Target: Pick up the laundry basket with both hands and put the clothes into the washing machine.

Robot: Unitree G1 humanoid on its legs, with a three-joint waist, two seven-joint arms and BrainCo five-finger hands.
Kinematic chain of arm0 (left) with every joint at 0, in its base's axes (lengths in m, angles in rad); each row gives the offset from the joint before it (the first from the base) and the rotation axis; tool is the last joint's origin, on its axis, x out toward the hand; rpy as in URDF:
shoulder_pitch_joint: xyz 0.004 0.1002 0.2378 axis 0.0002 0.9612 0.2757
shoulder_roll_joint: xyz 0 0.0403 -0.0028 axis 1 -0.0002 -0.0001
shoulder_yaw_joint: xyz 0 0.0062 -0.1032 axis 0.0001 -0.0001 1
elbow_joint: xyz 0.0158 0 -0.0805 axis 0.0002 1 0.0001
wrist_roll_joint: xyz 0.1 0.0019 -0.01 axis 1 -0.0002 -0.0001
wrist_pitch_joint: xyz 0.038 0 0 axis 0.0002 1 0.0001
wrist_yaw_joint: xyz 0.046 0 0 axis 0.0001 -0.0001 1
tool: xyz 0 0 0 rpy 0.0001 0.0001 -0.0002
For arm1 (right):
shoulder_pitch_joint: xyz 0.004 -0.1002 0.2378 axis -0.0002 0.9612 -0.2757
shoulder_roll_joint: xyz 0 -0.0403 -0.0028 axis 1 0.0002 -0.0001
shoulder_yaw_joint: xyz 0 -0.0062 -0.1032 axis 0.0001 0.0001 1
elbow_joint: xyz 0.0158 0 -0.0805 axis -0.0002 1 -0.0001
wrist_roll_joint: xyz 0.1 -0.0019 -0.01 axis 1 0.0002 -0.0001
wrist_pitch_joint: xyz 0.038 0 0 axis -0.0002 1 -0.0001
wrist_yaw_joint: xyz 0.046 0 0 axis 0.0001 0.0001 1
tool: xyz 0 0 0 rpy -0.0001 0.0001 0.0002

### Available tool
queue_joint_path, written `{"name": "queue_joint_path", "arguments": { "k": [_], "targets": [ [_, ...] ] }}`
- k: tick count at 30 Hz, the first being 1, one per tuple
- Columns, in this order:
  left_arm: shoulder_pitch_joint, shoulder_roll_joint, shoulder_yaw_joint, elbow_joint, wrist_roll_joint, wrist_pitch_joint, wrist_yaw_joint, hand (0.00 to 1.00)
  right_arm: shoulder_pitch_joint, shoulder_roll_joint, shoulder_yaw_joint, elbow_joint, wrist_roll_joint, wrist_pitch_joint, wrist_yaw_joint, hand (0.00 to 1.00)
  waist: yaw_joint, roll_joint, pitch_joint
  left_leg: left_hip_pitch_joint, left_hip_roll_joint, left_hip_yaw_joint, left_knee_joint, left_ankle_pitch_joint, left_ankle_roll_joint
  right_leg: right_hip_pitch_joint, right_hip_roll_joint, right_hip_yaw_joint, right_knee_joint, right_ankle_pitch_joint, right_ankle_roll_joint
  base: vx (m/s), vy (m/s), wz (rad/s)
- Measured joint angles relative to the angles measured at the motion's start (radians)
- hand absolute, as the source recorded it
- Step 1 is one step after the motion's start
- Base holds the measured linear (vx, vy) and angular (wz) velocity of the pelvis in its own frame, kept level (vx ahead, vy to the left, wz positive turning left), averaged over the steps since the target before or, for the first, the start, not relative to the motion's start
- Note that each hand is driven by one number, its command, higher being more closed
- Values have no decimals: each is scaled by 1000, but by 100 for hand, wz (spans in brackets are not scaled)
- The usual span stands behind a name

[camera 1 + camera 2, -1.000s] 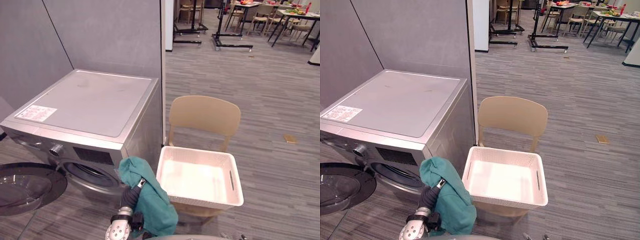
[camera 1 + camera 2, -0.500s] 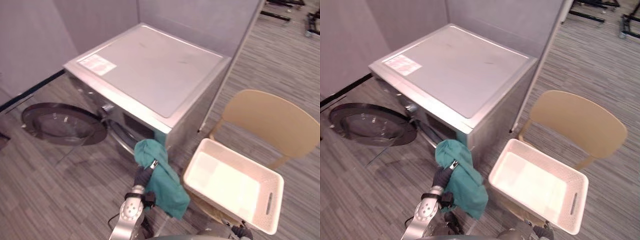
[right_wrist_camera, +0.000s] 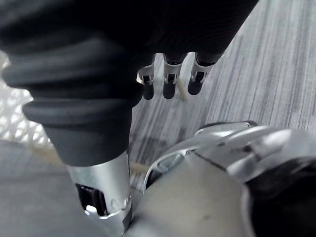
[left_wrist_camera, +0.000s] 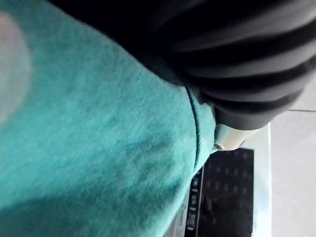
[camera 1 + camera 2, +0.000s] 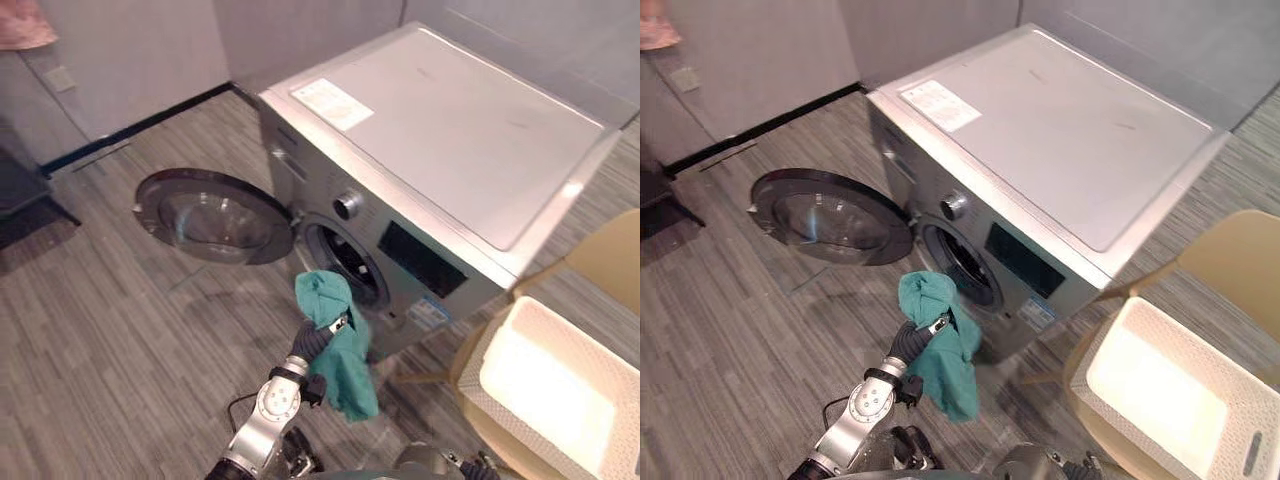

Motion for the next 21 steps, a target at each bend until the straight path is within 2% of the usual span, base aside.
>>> {"name": "queue_joint_path", "arguments": {
  "k": [2, 4, 5, 6, 7, 8, 9, 10, 11, 12, 14, 15, 16, 18, 19, 20, 21],
  "targets": [
    [21, -4, -7, 0, 0, 0, -5, 100, 0, -7, 21, -8, 0, 0, 4, 0, -1, -2, 7, 66, -61, -10, -87, 6, -1, -66, 83, 32, 89, -100, -25, 37, 73, 36],
    [34, -6, -28, 0, -1, 2, -20, 100, 2, -25, 40, -28, 0, 0, 13, 0, -12, 15, 20, 132, -127, -45, -219, 45, -1, -180, 192, 12, 103, -122, -43, 84, 27, 51],
    [36, -6, -29, 0, -1, 2, -21, 100, 3, -28, 43, -29, 0, 0, 19, 0, -27, 18, 20, 148, -144, -61, -255, 59, -2, -201, 213, 1, 81, -120, -45, 236, -26, 156],
    [47, -19, -36, 0, 8, 3, -34, 100, 21, -29, 60, -39, -3, 0, 23, 0, -76, 15, 19, 191, -181, -100, -310, 92, -30, -221, 238, -8, -9, -25, -149, 475, -67, 174],
    [69, -49, -31, 1, 7, 4, -39, 100, 49, -37, 62, -50, -4, 3, 25, 0, -69, 33, 10, 224, -178, -122, -302, 101, -43, -186, 237, -34, -20, -11, -174, 544, -77, 154],
    [77, -55, -26, -3, 7, 4, -40, 100, 50, -34, 67, -65, -3, 4, 26, 0, -57, 42, 6, 223, -165, -111, -276, 101, -46, -166, 242, -40, -39, -12, -174, 507, -69, 53],
    [84, -60, -8, -6, 7, 5, -40, 100, 48, -29, 84, -109, 0, 4, 37, 0, -48, 27, 15, 190, -124, -86, -129, 107, -55, -113, 248, -55, -80, -7, -182, 346, -60, 28],
    [90, -61, 16, -13, 6, 6, -40, 100, 50, -29, 115, -158, 0, 2, 44, 0, -47, 9, 26, 134, -52, -76, 102, 138, -86, -30, 265, -69, -135, -6, -184, 315, -72, 24],
    [102, -62, 28, -26, 6, 7, -40, 100, 51, -28, 127, -182, 1, 1, 43, 0, -39, 4, 28, 108, -6, -71, 218, 164, -85, 11, 279, -67, -164, -5, -185, 310, -49, -11],
    [127, -65, 46, -66, 5, 7, -39, 100, 52, -24, 147, -226, 6, -9, 41, 0, -9, 2, 27, 79, 87, -52, 408, 163, -80, 76, 306, -46, -205, -5, -185, 247, -16, -47],
    [147, -66, 53, -114, 5, 7, -39, 100, 51, -24, 147, -268, 14, -20, 40, 0, 33, -7, 17, 20, 177, -66, 524, 159, -84, 134, 319, -7, -264, -3, -180, 268, 13, -52],
    [148, -67, 53, -119, 5, 6, -39, 100, 51, -22, 147, -270, 14, -20, 40, 0, 41, -5, 13, 4, 188, -76, 518, 158, -85, 149, 317, 1, -279, 1, -175, 271, 54, -40],
    [148, -73, 54, -121, 4, 5, -39, 100, 44, -15, 146, -265, 14, -19, 40, 0, 52, -4, 12, -19, 183, -109, 464, 158, -86, 164, 306, 22, -302, 7, -164, 278, 150, -44],
    [151, -72, 53, -120, 4, 7, -41, 100, 31, -8, 145, -251, 14, -18, 40, 0, 60, -9, 12, -32, 133, -169, 300, 151, -87, 169, 280, 65, -317, 17, -147, 284, 205, -52],
    [153, -72, 53, -117, 5, 13, -41, 100, 13, 8, 143, -244, 14, -16, 39, 0, 60, -15, 15, -31, 81, -233, 170, 142, -99, 170, 260, 97, -317, 19, -144, 211, 259, -63],
    [151, -74, 53, -108, 6, 17, -41, 100, 3, 7, 132, -229, 13, -17, 38, 0, 61, -15, 15, -16, 15, -335, -3, 156, -118, 170, 243, 129, -316, 28, -124, 251, 317, -72],
    [152, -75, 51, -107, 7, 21, -42, 100, -7, 8, 123, -213, 13, -18, 39, 0, 61, -11, 13, 4, -9, -379, -100, 186, -143, 170, 239, 146, -316, 30, -109, 212, 311, -94]
  ]
}}
